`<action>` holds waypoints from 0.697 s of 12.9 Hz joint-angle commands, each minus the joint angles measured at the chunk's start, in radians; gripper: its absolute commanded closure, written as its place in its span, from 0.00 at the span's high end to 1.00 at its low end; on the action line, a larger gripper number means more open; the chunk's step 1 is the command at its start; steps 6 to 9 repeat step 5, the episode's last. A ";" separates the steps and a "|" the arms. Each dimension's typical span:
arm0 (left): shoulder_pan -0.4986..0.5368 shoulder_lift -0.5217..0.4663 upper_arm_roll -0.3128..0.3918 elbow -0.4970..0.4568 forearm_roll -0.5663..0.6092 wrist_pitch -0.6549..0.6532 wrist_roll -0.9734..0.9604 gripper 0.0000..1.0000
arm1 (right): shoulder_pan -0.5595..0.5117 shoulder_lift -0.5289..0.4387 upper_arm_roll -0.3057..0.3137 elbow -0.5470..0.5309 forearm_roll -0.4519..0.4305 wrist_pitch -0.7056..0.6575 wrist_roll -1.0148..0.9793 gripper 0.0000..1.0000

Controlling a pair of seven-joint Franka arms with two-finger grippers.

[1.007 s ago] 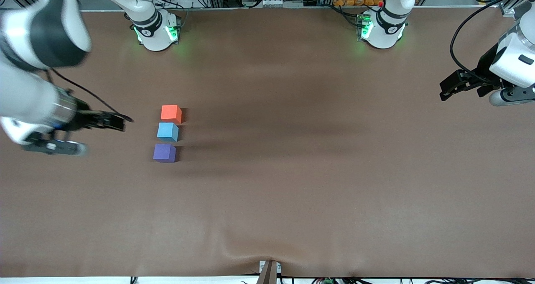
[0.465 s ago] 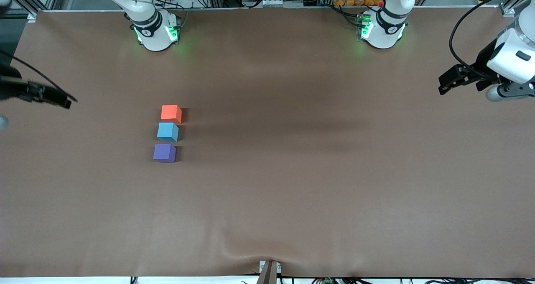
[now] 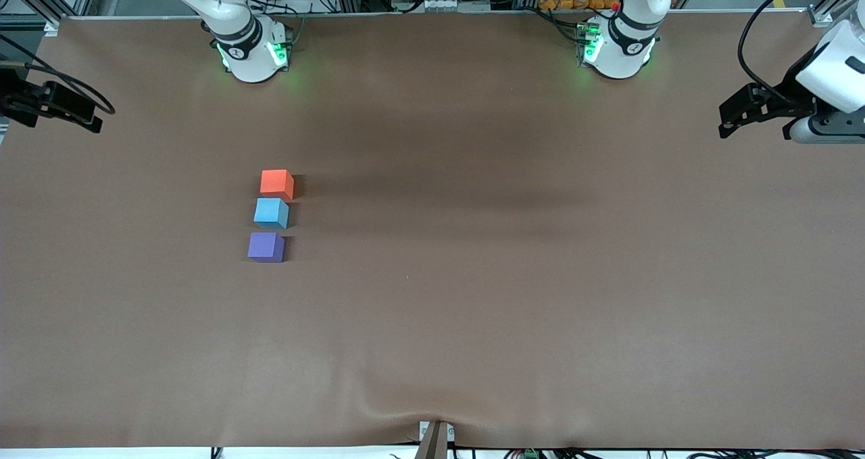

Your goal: Place blue block between orange and purple blocks

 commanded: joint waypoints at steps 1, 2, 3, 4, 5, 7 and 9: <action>0.006 -0.016 -0.001 0.002 0.004 -0.018 0.018 1.00 | 0.003 -0.124 0.015 -0.168 0.019 0.091 0.023 1.00; 0.006 -0.013 -0.001 0.012 0.005 -0.019 0.013 1.00 | 0.015 -0.125 0.017 -0.168 0.031 0.088 0.119 1.00; 0.007 -0.011 0.001 0.016 0.005 -0.019 0.015 1.00 | 0.026 -0.128 0.017 -0.173 0.032 0.084 0.139 1.00; 0.016 -0.010 0.001 0.028 0.005 -0.019 0.015 1.00 | 0.024 -0.145 0.015 -0.197 0.032 0.088 0.138 1.00; 0.020 -0.010 -0.001 0.039 0.005 -0.031 0.015 1.00 | 0.017 -0.160 0.012 -0.223 0.032 0.096 0.132 1.00; 0.020 -0.010 -0.001 0.039 0.005 -0.031 0.015 1.00 | 0.017 -0.160 0.012 -0.223 0.032 0.096 0.132 1.00; 0.020 -0.010 -0.001 0.039 0.005 -0.031 0.015 1.00 | 0.017 -0.160 0.012 -0.223 0.032 0.096 0.132 1.00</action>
